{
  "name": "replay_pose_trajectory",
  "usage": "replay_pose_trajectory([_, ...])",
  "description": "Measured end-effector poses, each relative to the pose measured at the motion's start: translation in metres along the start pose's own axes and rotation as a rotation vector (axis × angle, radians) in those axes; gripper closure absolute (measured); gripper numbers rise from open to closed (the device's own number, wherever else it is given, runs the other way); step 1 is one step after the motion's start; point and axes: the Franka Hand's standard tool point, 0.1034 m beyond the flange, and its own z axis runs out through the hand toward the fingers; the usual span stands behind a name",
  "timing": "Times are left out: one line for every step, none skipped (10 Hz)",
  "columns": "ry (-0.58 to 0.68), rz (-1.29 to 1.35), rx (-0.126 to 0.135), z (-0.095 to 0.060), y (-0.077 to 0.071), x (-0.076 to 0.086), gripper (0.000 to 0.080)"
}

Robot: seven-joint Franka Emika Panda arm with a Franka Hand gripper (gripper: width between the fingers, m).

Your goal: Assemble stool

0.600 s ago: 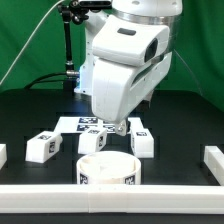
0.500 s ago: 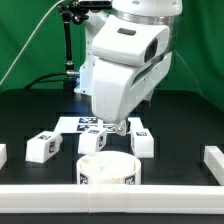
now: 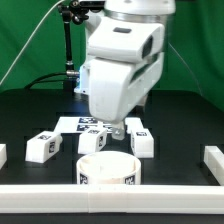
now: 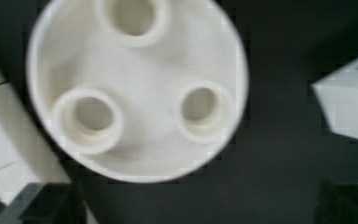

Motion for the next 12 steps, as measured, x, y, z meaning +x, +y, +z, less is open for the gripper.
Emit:
replay_pose_trajectory([0.032,-0.057,-0.055,0.003,-0.003,-0.014,0.015])
replay_pose_trajectory([0.05,-0.134,-0.093,0.006,0.002,-0.02,0.015])
replay_pose_trajectory([0.059,-0.191,-0.111,0.012,0.006,-0.027,0.015])
replay_pose_trajectory([0.054,-0.179,-0.1,0.017,0.005,-0.027,0.015])
replay_pose_trajectory([0.054,-0.18,-0.1,0.017,0.005,-0.026,0.015])
replay_pose_trajectory([0.053,-0.179,-0.099,0.017,0.005,-0.027,0.015])
replay_pose_trajectory([0.053,-0.184,-0.098,0.018,0.004,-0.027,0.015])
replay_pose_trajectory([0.053,-0.266,-0.109,0.021,0.005,-0.032,0.015])
replay_pose_trajectory([0.055,-0.336,-0.126,0.028,0.002,-0.036,0.015])
replay_pose_trajectory([0.052,-0.362,-0.119,0.034,-0.003,-0.036,0.015])
replay_pose_trajectory([0.051,-0.358,-0.115,0.036,-0.004,-0.038,0.015])
replay_pose_trajectory([0.051,-0.357,-0.115,0.036,-0.003,-0.038,0.015])
